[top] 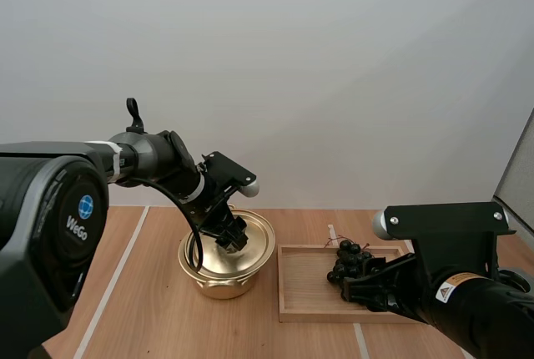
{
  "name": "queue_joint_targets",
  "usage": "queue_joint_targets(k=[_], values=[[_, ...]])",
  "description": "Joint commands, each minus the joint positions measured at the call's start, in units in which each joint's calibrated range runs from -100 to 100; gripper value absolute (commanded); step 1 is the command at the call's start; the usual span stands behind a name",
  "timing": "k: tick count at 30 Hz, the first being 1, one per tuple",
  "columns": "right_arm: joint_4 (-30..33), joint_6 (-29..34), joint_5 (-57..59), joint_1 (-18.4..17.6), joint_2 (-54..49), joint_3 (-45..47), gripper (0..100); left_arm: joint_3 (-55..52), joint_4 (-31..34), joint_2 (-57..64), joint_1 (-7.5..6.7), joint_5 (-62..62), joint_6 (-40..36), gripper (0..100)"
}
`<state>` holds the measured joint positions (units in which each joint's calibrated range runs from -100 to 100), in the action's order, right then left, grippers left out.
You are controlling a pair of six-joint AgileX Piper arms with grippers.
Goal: Open the lid, put the grape in the pot, and close it
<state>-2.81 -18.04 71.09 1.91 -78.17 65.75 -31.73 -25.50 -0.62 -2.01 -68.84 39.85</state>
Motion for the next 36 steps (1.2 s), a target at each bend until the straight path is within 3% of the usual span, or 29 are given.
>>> queue_joint_targets(k=[1, 4, 6, 18, 22, 26, 36], values=[[0.16, -0.18, -0.35, 0.22, 0.14, -0.63, 100, 0.44, 0.31, 0.04, -0.16, -0.06, -0.21, 63], [0.16, -0.18, -0.35, 0.22, 0.14, -0.63, 100, 0.44, 0.31, 0.04, -0.16, -0.06, -0.21, 12], [0.16, -0.18, -0.35, 0.22, 0.14, -0.63, 100, 0.44, 0.31, 0.04, -0.16, -0.06, -0.21, 0], [0.30, -0.44, 2.72, 0.22, 0.14, -0.63, 100, 3.96, 0.10, 8.39, -0.16, -7.51, -3.52, 0], [-0.44, -7.46, -0.75, 0.22, 0.14, -0.63, 100, 5.60, 0.10, 15.49, -0.16, -9.73, -3.52, 0], [-3.81, -10.72, -3.92, 0.22, 1.88, -0.63, 100, 6.06, 0.10, 23.05, -0.16, -10.55, -3.52, 0], [-6.66, -11.44, -12.21, 0.22, 25.17, -3.81, 100, 6.06, 0.10, 41.95, -0.16, -10.55, -3.52, 0]])
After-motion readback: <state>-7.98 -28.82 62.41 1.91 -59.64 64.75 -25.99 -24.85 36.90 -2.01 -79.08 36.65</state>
